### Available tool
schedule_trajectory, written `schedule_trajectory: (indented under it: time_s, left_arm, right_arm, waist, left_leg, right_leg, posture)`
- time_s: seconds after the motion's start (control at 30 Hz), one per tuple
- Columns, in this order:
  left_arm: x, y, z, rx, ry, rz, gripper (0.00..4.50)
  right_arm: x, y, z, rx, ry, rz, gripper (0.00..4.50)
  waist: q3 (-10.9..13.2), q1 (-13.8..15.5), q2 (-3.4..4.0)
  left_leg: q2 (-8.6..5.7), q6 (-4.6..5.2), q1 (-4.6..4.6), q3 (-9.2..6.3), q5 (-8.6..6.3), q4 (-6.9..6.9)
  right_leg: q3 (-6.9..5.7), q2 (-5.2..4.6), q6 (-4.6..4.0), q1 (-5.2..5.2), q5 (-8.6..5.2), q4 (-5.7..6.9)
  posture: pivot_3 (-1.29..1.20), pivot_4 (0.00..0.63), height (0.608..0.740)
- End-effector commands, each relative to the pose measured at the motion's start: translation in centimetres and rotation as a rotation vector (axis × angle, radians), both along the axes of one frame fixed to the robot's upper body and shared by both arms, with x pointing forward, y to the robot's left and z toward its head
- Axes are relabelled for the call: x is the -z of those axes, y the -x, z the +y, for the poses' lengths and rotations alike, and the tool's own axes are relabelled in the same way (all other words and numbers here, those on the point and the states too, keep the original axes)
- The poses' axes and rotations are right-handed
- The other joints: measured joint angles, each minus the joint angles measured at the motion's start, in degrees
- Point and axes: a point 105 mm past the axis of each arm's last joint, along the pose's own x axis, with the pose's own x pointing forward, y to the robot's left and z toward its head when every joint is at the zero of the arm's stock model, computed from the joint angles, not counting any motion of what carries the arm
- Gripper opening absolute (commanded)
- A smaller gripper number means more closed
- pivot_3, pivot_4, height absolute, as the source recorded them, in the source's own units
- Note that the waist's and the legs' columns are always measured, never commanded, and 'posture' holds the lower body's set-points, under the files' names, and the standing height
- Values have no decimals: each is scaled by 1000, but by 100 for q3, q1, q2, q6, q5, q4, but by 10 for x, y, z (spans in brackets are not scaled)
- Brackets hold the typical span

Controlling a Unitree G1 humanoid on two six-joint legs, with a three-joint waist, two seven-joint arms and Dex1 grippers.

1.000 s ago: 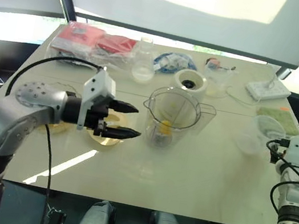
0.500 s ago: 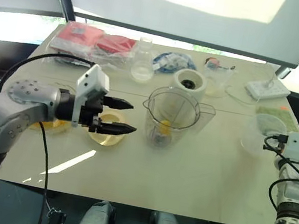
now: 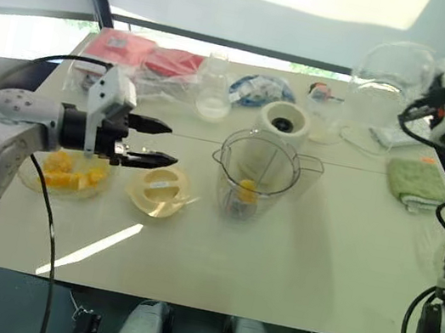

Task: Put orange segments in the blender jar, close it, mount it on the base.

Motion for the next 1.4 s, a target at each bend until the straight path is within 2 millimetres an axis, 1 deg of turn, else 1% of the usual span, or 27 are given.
schedule_trajectory:
  time_s: [0.03, 0.13, 0.23, 0.37, 0.63, 0.83, 1.07, 1.27, 1.4]
  left_arm:
    - [-7, 2, 1, 10, -17, -44, 3401]
    - [-5, 2, 1, 9, -17, -42, 3401]
    - [-2, 4, 0, 6, -13, -38, 3401]
    - [0, 5, -1, 4, -9, -34, 3401]
    - [3, 3, -4, 10, -1, -27, 3401]
    - [3, 4, -5, 18, 5, -22, 3401]
    - [3, 5, -5, 21, 7, -17, 3401]
    - [3, 3, -7, 25, 17, -16, 3401]
    - [2, 2, -10, 30, 23, -17, 3401]
  right_arm:
    - [-30, 14, 29, -64, 203, -94, 75]
    - [-31, 16, 42, -83, 294, -110, 75]
    - [-34, 22, 60, -104, 424, -169, 75]
    - [-38, 30, 76, -122, 545, -241, 75]
    - [-45, 40, 98, -145, 724, -368, 75]
    - [-39, 48, 115, -178, 861, -453, 75]
    - [-37, 56, 124, -179, 961, -560, 75]
    - [-30, 64, 130, -173, 1074, -677, 75]
    - [-31, 68, 131, -149, 1100, -756, 75]
  waist:
    - [0, 7, -1]
    - [2, 2, -3]
    - [4, -6, -5]
    - [5, -7, -7]
    - [5, -11, -7]
    - [6, -12, -7]
    - [6, -12, -7]
    - [6, -12, -7]
    - [6, -19, -8]
  left_leg:
    - [0, 0, -2, 2, 0, 0]
    - [0, 0, -7, 6, -1, 0]
    - [-1, 0, -7, 11, -1, 0]
    - [-1, -1, -6, 11, 0, 0]
    - [-2, -4, -4, 15, 2, 0]
    - [-2, -5, -4, 15, 2, 0]
    - [-2, -9, -3, 15, 5, 0]
    - [-2, -15, -2, 14, 8, 0]
    - [-2, -21, -2, 16, 11, 1]
  right_leg:
    - [0, -3, 2, -1, -1, -1]
    - [0, -10, 8, -2, -3, -7]
    - [1, -11, 8, -3, -3, -8]
    - [1, -8, 7, -8, -4, -1]
    - [1, -6, 7, -8, -4, 1]
    - [1, -6, 7, -8, -4, 1]
    - [1, -6, 7, -8, -4, 2]
    - [1, -6, 6, -8, -4, 5]
    - [2, -6, 6, -8, -4, 6]
  posture:
    - [0, 150, 740]
    - [0, 150, 740]
    - [0, 150, 740]
    - [0, 150, 740]
    - [0, 150, 740]
    - [0, 150, 740]
    - [0, 150, 740]
    - [0, 150, 740]
    - [0, 150, 740]
